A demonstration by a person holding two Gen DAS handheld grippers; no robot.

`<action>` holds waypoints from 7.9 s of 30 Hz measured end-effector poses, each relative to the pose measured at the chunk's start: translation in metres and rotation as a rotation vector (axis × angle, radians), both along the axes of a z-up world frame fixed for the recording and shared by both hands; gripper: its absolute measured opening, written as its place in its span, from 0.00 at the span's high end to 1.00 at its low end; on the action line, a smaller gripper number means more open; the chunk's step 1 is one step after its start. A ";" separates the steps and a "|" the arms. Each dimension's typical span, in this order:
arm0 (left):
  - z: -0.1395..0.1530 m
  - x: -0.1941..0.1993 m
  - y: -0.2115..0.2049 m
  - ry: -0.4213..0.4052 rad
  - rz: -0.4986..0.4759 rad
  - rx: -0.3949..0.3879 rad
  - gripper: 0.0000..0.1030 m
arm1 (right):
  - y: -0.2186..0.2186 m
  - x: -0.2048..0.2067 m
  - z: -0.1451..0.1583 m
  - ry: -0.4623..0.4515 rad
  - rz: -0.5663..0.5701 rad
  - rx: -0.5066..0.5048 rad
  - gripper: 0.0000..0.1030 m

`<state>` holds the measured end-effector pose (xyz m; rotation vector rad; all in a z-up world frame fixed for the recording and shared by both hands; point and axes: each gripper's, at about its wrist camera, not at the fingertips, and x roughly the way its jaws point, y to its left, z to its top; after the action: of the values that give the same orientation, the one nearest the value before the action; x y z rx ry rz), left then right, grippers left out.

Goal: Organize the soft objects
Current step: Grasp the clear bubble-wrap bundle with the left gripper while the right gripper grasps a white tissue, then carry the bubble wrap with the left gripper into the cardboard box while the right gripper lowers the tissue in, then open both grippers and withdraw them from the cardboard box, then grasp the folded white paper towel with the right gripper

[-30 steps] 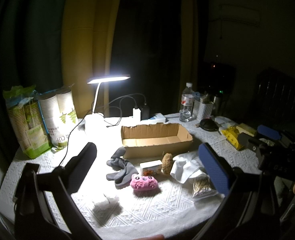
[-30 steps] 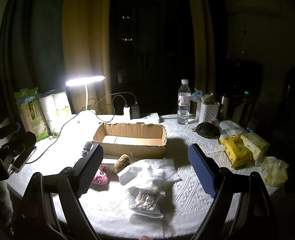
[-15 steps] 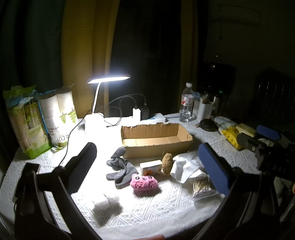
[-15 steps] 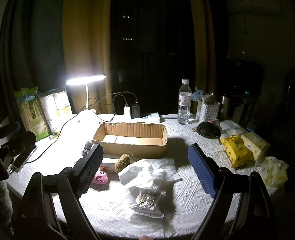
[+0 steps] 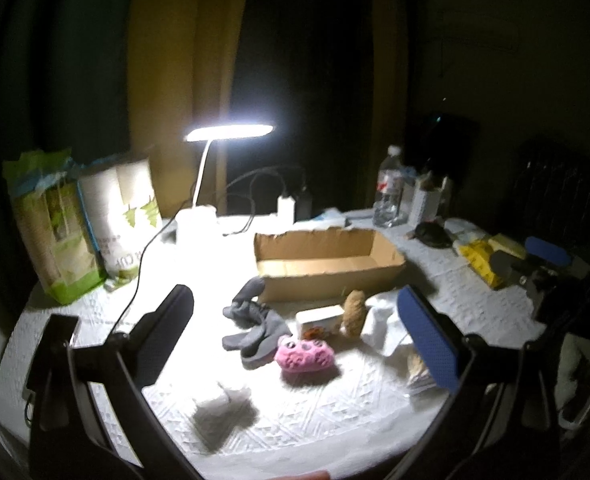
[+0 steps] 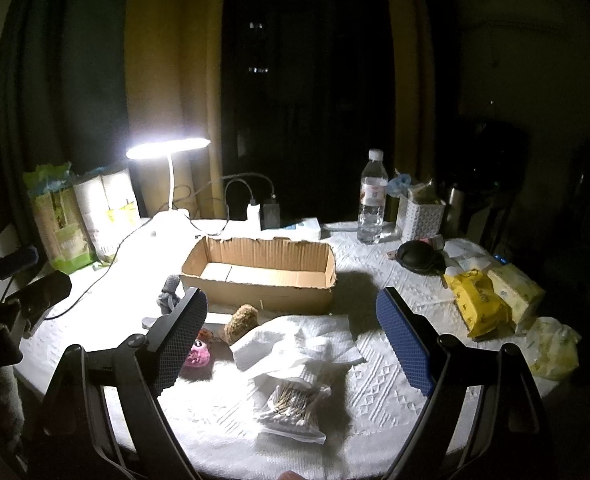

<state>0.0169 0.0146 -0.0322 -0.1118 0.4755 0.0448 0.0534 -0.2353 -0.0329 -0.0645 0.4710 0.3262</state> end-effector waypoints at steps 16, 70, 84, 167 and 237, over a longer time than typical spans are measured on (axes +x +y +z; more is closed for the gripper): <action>-0.102 0.044 0.045 0.257 0.067 -0.022 0.01 | 0.010 0.060 -0.071 0.200 -0.021 -0.063 0.14; -0.116 0.094 0.048 0.338 -0.035 -0.061 0.46 | 0.002 0.132 -0.054 0.181 0.156 0.034 0.94; -0.067 0.136 0.030 0.238 -0.106 -0.040 0.46 | -0.011 0.148 -0.009 0.077 0.184 0.088 0.94; -0.143 0.323 -0.064 0.581 -0.201 0.024 0.21 | -0.007 0.302 -0.157 0.430 0.105 0.019 0.47; -0.093 0.155 -0.007 0.352 -0.141 -0.090 0.21 | 0.034 0.149 -0.162 0.471 0.190 -0.114 0.25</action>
<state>0.1715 0.0074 -0.1249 -0.1590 0.8360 -0.0968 0.2021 -0.2009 -0.1953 -0.1451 0.9538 0.5045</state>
